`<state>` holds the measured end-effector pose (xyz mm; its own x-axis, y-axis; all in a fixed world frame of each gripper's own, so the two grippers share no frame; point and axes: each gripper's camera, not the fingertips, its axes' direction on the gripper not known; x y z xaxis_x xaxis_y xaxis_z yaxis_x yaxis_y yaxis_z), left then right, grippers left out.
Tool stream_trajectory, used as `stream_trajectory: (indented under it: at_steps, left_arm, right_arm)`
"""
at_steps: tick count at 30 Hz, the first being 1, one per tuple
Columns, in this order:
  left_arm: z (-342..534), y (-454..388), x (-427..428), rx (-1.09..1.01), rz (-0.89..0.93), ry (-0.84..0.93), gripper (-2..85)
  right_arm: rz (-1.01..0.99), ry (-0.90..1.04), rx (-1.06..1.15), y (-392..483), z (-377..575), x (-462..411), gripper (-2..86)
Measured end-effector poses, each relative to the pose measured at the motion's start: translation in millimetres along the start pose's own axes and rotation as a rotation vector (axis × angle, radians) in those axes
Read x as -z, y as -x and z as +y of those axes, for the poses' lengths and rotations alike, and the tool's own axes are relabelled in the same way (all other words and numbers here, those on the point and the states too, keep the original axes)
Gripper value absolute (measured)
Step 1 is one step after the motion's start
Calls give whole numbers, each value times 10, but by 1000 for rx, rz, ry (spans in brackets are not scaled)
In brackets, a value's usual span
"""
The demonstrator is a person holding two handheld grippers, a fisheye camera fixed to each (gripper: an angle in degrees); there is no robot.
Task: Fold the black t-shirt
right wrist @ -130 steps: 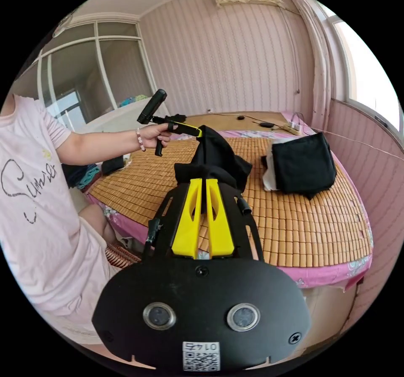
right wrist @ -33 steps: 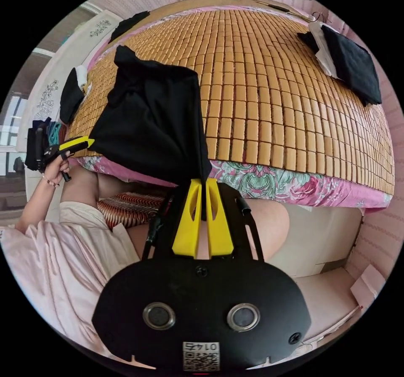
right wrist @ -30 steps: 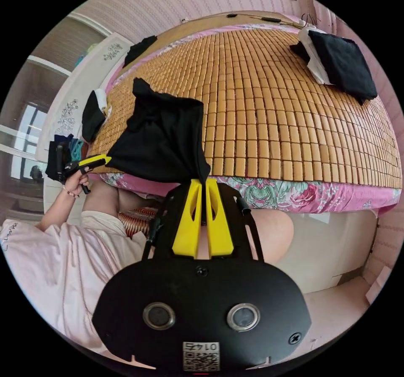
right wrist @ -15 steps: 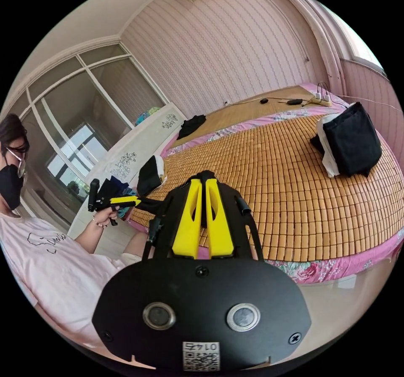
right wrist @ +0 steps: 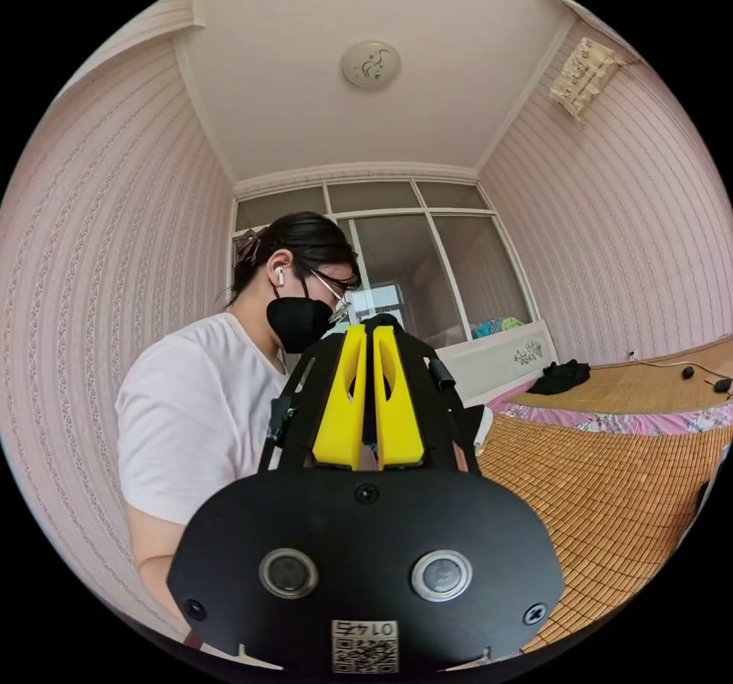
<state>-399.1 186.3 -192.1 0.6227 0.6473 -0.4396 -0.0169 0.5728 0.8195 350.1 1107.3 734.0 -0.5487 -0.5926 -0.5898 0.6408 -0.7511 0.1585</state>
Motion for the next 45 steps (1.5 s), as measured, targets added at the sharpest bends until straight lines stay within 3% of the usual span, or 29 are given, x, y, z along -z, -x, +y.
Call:
stream_trajectory:
  at_steps: [3, 5, 7, 10, 12, 16, 20, 25, 30, 34, 40, 45]
  left_arm:
    - [-182, 39, 131, -66, -17, -17, -10]
    - [-94, 372, 49, 56, -23, -12, -10]
    - [142, 952, -297, 289, -122, 104, -10]
    - [212, 1609, -770, 422, -199, 193, -10]
    - [-43, 1869, -1021, 389, -250, 178, -10]
    - [-834, 2182, -1494, 287, -331, 149, -10]
    - [-897, 2249, -1881, 192, -467, 322, -10]
    - [259, 2600, -2363, 302, -519, 723, -10]
    - [1636, 2774, -2567, 487, -505, 971, -9]
    - [2642, 2802, -2579, 687, -449, 1145, -9]
    - [3077, 2760, -2526, 764, -383, 1211, -8]
    - [3127, 2784, -2504, 754, -355, 1232, -4]
  right_arm:
    - [98, 93, -72, -216, -132, -162, 3]
    - [162, 173, -161, -655, -43, -329, 2]
    - [261, 288, -271, -1462, 116, -653, 2]
    - [427, 373, -337, -2527, -19, -978, 2]
    - [438, 313, -343, -2982, -454, -1076, 2]
    - [595, 196, -58, -3068, -1674, -1390, 4]
    - [652, 236, -24, -3236, -1556, -1564, 4]
    - [690, 387, -232, -4103, 358, -1494, 4]
    - [708, 477, -650, -4928, 2652, -1254, 5]
    - [763, 658, -875, -5252, 4120, -1145, 5]
    - [747, 843, -975, -5312, 5021, -997, 8]
    - [788, 877, -1006, -5188, 5363, -756, 10]
